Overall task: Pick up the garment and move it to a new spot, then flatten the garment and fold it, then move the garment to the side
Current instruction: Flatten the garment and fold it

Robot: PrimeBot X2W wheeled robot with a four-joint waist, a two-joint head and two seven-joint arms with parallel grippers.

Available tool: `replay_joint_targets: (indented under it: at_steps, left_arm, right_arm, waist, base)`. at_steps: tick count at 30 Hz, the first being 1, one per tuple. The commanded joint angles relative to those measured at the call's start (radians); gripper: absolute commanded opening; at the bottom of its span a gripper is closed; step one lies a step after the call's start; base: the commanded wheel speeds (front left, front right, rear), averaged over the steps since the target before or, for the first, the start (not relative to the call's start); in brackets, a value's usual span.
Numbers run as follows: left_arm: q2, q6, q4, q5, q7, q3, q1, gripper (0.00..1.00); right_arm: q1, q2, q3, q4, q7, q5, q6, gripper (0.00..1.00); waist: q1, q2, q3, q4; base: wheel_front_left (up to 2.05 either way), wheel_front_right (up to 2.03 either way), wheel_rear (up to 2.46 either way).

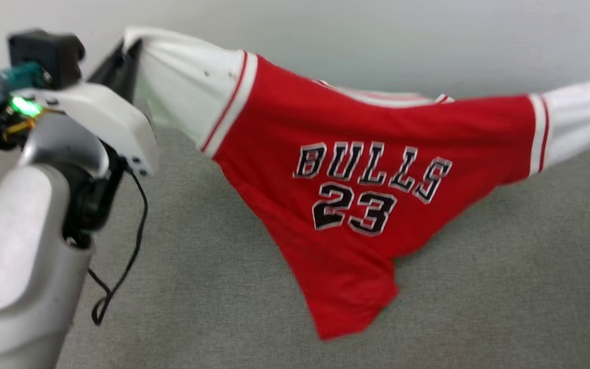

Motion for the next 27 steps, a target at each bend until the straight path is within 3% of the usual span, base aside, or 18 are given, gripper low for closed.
replay_joint_targets:
  at_steps: [1,10,17,27]
  left_arm:
    - [-0.003,0.002,0.024,-0.007,-0.015,0.017,-0.056,0.0]
    - [-0.013,-0.028,0.221,0.006,-0.083,0.049,-0.349,0.0]
    - [-0.023,-0.036,0.36,0.018,-0.145,0.069,-0.562,0.0]
    - [0.0,-0.046,0.472,0.069,-0.26,0.08,-0.871,0.0]
  right_arm:
    - [-0.054,-0.02,0.005,-0.004,-0.019,-0.008,-0.001,0.0]
    - [-0.341,-0.096,0.079,0.096,-0.155,-0.024,-0.001,0.0]
    - [-0.56,-0.106,0.151,0.209,-0.269,-0.04,-0.001,0.0]
    - [-0.891,-0.088,0.252,0.366,-0.521,-0.063,-0.001,0.0]
  waist:
    - [0.0001,0.0,0.002,-0.007]
    - [0.0001,0.0,0.1,-0.026]
    - [0.0001,0.0,0.211,-0.046]
    - [0.0001,0.0,0.428,-0.093]
  base:
    - [0.0,0.0,0.0]
    - [0.0,0.0,0.0]
    - [0.0,0.0,0.0]
    - [0.0,0.0,0.0]
